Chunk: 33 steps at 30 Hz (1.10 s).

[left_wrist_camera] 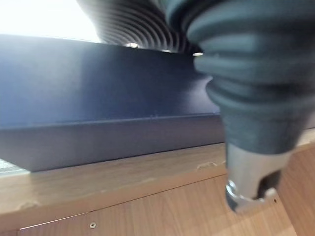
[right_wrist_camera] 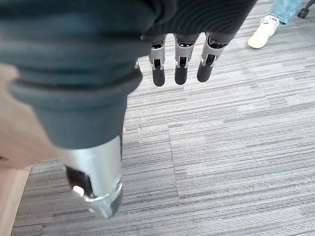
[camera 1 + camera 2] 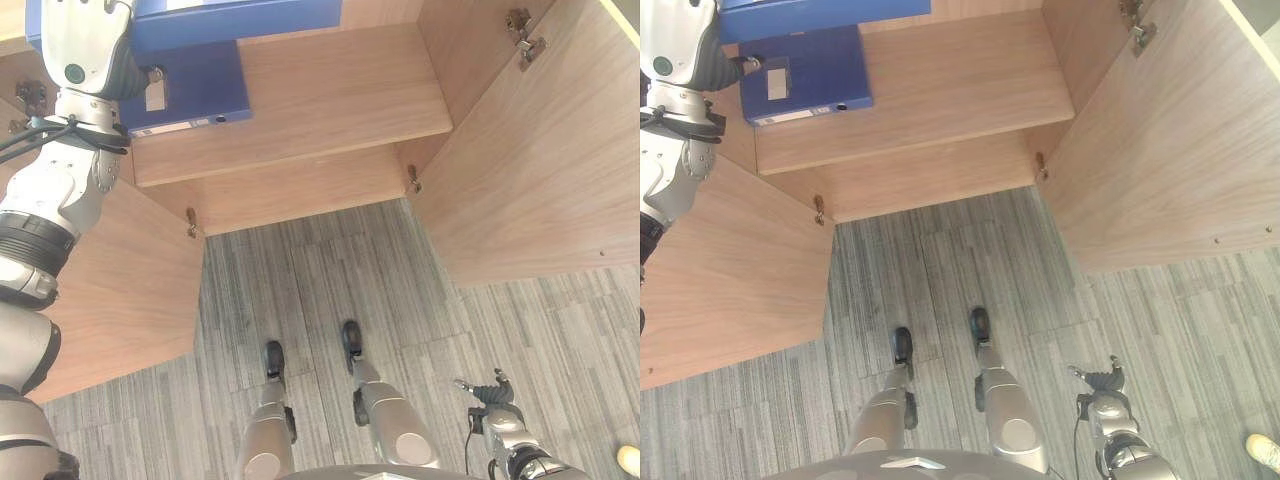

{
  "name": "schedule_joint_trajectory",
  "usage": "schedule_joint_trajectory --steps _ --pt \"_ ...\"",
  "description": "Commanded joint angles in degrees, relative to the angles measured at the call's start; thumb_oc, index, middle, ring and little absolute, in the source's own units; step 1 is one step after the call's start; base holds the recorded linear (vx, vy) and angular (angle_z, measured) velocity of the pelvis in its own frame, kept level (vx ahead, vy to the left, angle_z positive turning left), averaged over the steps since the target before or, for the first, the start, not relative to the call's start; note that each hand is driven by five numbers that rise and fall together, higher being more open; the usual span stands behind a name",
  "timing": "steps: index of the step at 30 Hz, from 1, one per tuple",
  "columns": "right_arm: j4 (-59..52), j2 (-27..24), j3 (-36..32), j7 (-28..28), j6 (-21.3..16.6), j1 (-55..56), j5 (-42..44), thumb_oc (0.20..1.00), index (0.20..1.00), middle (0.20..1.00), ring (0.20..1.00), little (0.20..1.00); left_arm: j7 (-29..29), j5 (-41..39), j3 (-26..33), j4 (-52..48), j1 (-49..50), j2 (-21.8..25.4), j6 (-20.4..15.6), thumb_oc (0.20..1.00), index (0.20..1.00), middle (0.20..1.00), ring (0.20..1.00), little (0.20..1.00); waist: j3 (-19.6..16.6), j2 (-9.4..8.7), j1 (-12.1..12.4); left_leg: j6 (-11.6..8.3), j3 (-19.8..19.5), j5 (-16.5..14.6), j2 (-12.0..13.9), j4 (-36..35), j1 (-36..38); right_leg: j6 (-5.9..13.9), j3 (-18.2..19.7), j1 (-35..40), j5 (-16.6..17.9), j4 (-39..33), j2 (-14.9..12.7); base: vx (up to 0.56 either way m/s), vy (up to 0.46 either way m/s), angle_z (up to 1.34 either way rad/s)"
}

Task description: Put the empty folder in the office cabinet

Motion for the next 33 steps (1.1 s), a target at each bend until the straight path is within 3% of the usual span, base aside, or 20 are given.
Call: schedule_joint_trajectory --steps 1,8,14,16,18,19,21,23,24,26,29,32,33 --pt "-1.71 -3.69 -1.05 -1.85 -1.16 2.43 2.04 1.0 1.0 1.0 1.0 1.0 0.3 -0.36 -0.73 2.06 -5.08 3.32 0.21 0.2 0.2 0.2 0.2 0.2 -0.96 -0.74 -0.8 -1.19 0.44 -1.06 2.38 -0.55 -5.94 6.12 -3.52 2.85 -6.66 -0.18 -4.59 -0.03 0.006 0.0" --pt "-2.48 -3.92 -1.57 -1.85 -1.06 3.11 1.7 1.0 1.0 1.0 1.0 1.0 0.21 -0.01 0.88 0.33 -2.51 4.02 -0.01 0.2 0.2 0.2 0.2 0.2 -1.9 -0.67 -0.48 -1.3 0.85 -1.39 2.61 -0.55 -5.12 6.44 -3.64 3.66 -7.17 -0.18 -4.79 -0.01 -0.005 -0.03" --pt "-1.85 -3.51 -2.41 -0.66 0.69 4.85 -0.25 1.0 1.0 1.0 1.0 1.0 -0.3 -3.32 7.94 -4.11 6.51 1.04 -2.04 0.2 0.2 0.2 0.2 0.2 -5.45 0.36 0.28 -0.25 2.31 -4.11 1.18 -0.55 2.98 6.7 -3.72 10.31 -9.71 1.54 -6.27 0.05 0.014 -0.05" --pt "-2.05 -3.08 -3.19 -0.36 1.86 5.1 -0.71 1.0 1.0 1.0 1.0 1.0 -0.26 -10.65 17.65 -10.78 14.87 -3.81 -4.59 0.2 0.2 0.2 0.2 0.2 -6.61 1.47 0.97 0.51 2.62 -5.77 -0.02 -0.55 8.21 6.56 -3.55 14.1 -12.27 4.08 -7.09 0.05 0.042 0.04" --pt "-2.39 -3.15 -3.59 -0.34 2.39 4.92 -0.65 1.0 1.0 1.0 1.0 1.0 -0.32 -14.51 22.33 -14.21 18.96 -6.34 -5.92 0.2 0.2 0.2 0.2 0.2 -7.11 1.9 0.99 0.72 2.5 -5.88 -0.23 -0.55 9.44 6.42 -3.58 15.06 -12.61 4.56 -7.27 0.07 0.023 0.04" --pt "-3.56 -2.66 -4.99 -0.47 2.9 4.22 0.47 1.0 1.0 1.0 1.0 1.0 -0.79 -22.89 28.47 -20.12 24.73 -11.97 -9.48 0.2 0.2 0.2 0.2 0.2 -8.42 2.3 1.55 0.98 2.34 -6.4 -0.74 -0.55 11.72 6.07 -3.53 17.14 -13.58 5.32 -7.53 0.08 0.012 0.04" --pt "-3.63 -2.88 -4.79 -0.47 2.95 4.34 0.47 1.0 1.0 1.0 1.0 1.0 -1.03 -22.94 29.07 -20.65 25.44 -12.04 -9.36 0.2 0.2 0.2 0.2 0.2 -8.34 2.47 1.37 0.98 2.35 -6.48 -0.76 -0.55 11.99 6.08 -3.54 17.41 -13.64 5.31 -7.54 0.06 0.003 0.06" --pt "-6.58 -1.52 -5.16 -0.62 2.95 2.74 1.78 1.0 1.0 1.0 1.0 1.0 -3.36 -38.84 33.81 -30.28 33.96 -22.61 -15.82 0.2 0.2 0.2 0.2 0.2 -10.93 2.58 2.45 1.29 2.39 -8.04 -1.33 -0.55 16.39 5.61 -4.1 22.32 -15.11 5.49 -8.49 0.13 -0.016 0.06" --pt "-6.65 -1.63 -5.04 -0.64 2.99 2.85 1.78 1.0 1.0 1.0 1.0 1.0 -3.56 -38.98 34.12 -30.62 34.38 -22.67 -15.71 0.2 0.2 0.2 0.2 0.2 -10.83 2.67 2.36 1.29 2.4 -8.12 -1.35 -0.55 16.67 5.62 -4.1 22.62 -15.17 5.44 -8.51 0.1 -0.021 0.07" --pt "-11.36 -0.88 -4.52 -5.05 2.5 0.13 -1.06 1.0 1.0 1.0 1.0 1.0 -6.64 -49.06 36.08 -36.75 41.94 -28.6 -18.69 0.2 0.2 0.2 0.2 0.2 -12.1 2.78 3.4 1.51 2.26 -8.78 -1.45 -0.55 18.74 5.3 -4.38 25.09 -15.4 4.81 -9.0 0.08 -0.006 0.08" --pt "-13.8 0.33 -4.16 -5.58 2.75 -1.76 1.62 1.0 1.0 1.0 1.0 1.0 -9.92 -55.85 36.28 -40.51 47.61 -32.19 -19.22 0.2 0.2 0.2 0.2 0.2 -12.84 2.8 4.19 1.56 2.09 -8.9 -1.41 -0.55 19.66 5.03 -4.61 26.29 -15.42 4.24 -9.07 0.05 -0.01 -0.01" --pt "-19.95 2.1 -3.53 -1.45 1.35 -3.09 11.05 1.0 1.0 1.0 1.0 1.0 -16.46 -66.22 35.3 -44.05 55.44 -36.15 -18.62 0.2 0.2 0.2 0.2 0.2 -13.24 2.26 5.55 1.57 1.58 -8.83 -1.45 -0.55 20.36 4.48 -4.88 27.74 -15.83 4.26 -9.09 0.04 -0.026 0.1" --pt "-19.98 2.08 -3.46 -1.43 1.36 -3.01 11.1 1.0 1.0 1.0 1.0 1.0 -16.55 -66.3 35.38 -44.16 55.61 -36.15 -18.57 0.2 0.2 0.2 0.2 0.2 -13.25 2.26 5.48 1.57 1.56 -8.84 -1.46 -0.55 20.42 4.49 -4.91 27.82 -15.85 4.26 -9.1 0.03 -0.018 0.16"
